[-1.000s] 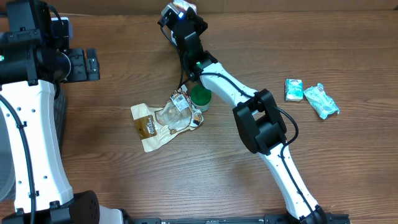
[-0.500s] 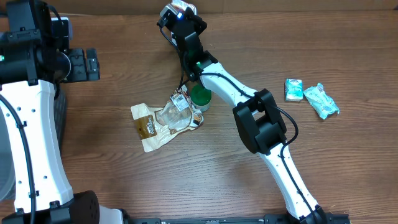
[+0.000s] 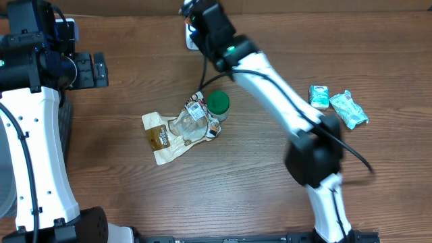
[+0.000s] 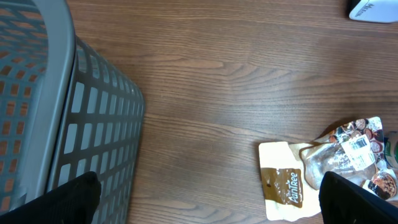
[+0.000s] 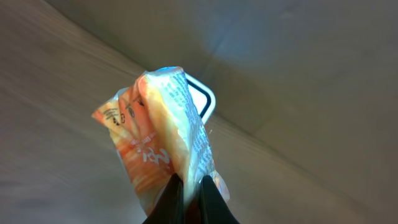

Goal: Scan the item barcode
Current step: 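Carry the orange pack right and set it down beside the packets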

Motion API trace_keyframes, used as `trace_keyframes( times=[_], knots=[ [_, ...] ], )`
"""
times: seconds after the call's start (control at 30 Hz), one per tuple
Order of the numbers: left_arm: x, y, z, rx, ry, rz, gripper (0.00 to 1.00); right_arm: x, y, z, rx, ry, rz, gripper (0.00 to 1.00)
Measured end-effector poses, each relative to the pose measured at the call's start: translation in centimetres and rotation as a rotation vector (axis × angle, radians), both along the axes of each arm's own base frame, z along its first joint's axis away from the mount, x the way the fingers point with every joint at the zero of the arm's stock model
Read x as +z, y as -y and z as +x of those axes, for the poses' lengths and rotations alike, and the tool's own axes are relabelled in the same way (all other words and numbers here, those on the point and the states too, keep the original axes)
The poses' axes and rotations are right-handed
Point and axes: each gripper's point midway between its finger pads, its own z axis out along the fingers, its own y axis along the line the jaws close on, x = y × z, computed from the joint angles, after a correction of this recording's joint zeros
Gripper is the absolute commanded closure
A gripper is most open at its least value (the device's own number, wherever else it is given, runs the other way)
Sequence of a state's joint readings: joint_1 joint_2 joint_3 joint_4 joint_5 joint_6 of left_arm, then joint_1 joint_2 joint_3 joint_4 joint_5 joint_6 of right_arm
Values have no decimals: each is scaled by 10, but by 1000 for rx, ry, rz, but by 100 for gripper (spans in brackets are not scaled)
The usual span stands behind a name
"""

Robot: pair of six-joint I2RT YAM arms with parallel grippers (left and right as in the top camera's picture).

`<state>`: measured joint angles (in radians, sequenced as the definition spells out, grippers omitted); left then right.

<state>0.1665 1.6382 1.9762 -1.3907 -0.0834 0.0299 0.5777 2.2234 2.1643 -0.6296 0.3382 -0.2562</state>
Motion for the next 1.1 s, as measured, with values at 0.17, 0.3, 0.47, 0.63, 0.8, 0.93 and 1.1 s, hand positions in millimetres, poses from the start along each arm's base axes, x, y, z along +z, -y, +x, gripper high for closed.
trace_keyframes(
  times=[0.17,0.3,0.47,0.63,0.8,0.93,1.1],
  knots=[
    [0,0,0,0,-1,0,0,74,59,-70,-165,-159,216,96],
    [0,0,0,0,0,0,0,45,143,-95,-453,-393,285,96],
    [0,0,0,0,0,0,0,-23,238,-107,-798,-653,341,96],
    [0,0,0,0,0,0,0,-81,289,-110,-952,-786,420,96],
    [0,0,0,0,0,0,0,-136,293,-116,-926,-863,455,96],
    [0,0,0,0,0,0,1,-171,288,-131,-924,-911,433,96],
    [0,0,0,0,0,0,1,-197,305,-147,-1031,-891,351,96]
  ],
)
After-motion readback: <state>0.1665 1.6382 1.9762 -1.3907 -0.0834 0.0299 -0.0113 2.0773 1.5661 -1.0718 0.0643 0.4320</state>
